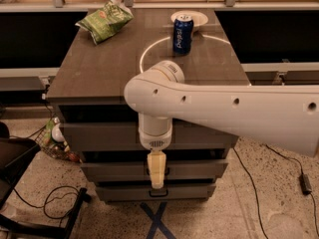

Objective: Open top drawer

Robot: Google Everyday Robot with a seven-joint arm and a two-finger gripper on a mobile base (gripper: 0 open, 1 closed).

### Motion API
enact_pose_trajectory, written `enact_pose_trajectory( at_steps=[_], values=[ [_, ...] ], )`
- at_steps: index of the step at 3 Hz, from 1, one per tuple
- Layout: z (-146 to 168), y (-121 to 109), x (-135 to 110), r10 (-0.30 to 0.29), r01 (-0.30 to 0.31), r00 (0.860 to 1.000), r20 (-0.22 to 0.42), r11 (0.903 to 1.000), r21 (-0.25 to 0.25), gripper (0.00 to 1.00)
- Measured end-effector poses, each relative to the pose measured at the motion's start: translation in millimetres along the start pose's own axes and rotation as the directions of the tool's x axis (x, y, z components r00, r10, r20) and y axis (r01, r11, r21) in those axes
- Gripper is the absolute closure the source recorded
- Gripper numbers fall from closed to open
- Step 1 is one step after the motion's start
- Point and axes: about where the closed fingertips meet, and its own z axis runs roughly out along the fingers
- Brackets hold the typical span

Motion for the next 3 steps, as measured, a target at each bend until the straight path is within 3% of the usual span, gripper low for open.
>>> enact_pose_trajectory(
  at_steps=[2,3],
  values=[
    [28.4,-11.5,-2.0,0.004,-0.004,1.000,0.006,0.9992,-0.040,0.00],
    [45.5,-15.4,-5.9,0.009,-0.008,1.000,0.003,0.9979,-0.064,0.17]
  ],
)
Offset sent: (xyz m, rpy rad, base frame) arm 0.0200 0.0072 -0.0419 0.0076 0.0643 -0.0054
